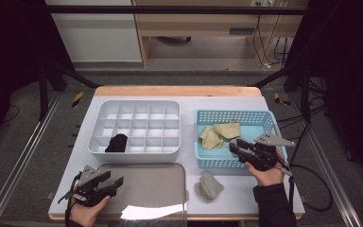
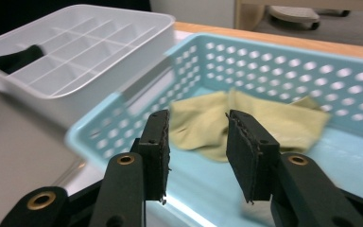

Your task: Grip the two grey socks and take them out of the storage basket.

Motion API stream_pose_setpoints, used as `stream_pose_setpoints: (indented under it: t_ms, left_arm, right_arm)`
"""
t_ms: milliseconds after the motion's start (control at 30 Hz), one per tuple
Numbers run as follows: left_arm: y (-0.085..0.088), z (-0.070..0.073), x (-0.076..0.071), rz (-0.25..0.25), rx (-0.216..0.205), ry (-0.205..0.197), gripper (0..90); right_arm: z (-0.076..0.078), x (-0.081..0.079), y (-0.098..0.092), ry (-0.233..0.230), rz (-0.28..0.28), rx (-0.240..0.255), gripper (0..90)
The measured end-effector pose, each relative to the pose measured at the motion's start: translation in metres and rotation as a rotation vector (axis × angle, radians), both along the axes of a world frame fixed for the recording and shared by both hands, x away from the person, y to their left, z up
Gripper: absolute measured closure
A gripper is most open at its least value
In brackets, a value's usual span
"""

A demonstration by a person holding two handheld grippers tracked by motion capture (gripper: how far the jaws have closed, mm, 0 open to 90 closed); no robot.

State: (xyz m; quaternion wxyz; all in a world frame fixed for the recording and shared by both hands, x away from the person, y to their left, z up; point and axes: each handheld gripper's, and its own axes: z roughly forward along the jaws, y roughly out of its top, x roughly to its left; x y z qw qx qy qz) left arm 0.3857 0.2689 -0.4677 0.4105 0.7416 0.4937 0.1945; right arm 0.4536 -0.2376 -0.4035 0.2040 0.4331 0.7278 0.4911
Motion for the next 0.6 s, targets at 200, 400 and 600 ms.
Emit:
stream_pose_setpoints:
  t_ms: [200, 400, 600]
  left_arm:
    - [0.000, -0.001, 0.001, 0.000, 0.002, 0.002, 40.1]
    - [0.000, -0.001, 0.001, -0.003, 0.005, 0.006, 40.1]
    - [0.000, -0.002, 0.002, -0.004, 0.002, 0.008, 40.2]
  right_arm:
    - [0.005, 0.028, -0.011, 0.011, -0.055, -0.029, 59.4]
    - [0.009, 0.052, -0.017, 0.018, -0.079, -0.057, 58.2]
    - [0.006, 0.074, -0.019, 0.046, -0.078, -0.093, 58.1]
